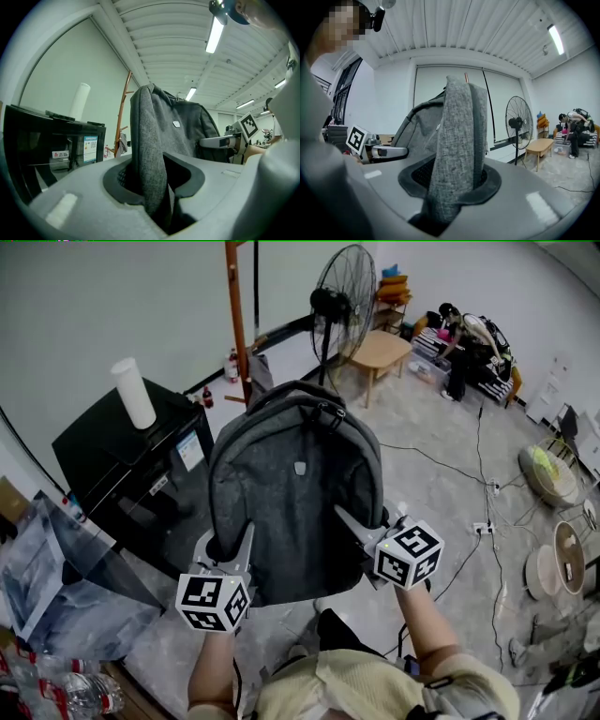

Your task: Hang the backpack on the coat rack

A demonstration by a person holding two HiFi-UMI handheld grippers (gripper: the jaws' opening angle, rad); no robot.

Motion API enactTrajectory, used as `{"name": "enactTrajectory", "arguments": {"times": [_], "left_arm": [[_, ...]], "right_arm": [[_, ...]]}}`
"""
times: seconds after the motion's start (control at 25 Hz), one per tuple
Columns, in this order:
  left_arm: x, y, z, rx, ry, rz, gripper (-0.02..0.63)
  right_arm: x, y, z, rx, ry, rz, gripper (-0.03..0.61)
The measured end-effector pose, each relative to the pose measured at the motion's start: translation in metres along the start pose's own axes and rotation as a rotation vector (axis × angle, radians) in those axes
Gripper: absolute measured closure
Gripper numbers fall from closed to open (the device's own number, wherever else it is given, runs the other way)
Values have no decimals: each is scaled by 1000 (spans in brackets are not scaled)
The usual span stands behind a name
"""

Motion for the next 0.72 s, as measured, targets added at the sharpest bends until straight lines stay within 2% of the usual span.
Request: {"name": "enactTrajectory", "arguments": {"times": [0.28,0.44,0.72], "left_arm": [[39,-59,-3,21,-80,43,485],[55,-97,-1,31,-83,63,485],[77,-147,-6,106,-85,80,486]], "right_arm": [[18,-40,58,13,6,75,446],[28,-61,98,33,26,95,446],[39,-103,152,97,34,119,446]]}}
Point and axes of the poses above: the fingertips, and each gripper's own axes: y backward along the fingers, z to its right, x out of its top, the point moved 1 cm from there along y, backward along the fingers, and after that the axes turned 15 degrees about y, right-handed, at the moved point
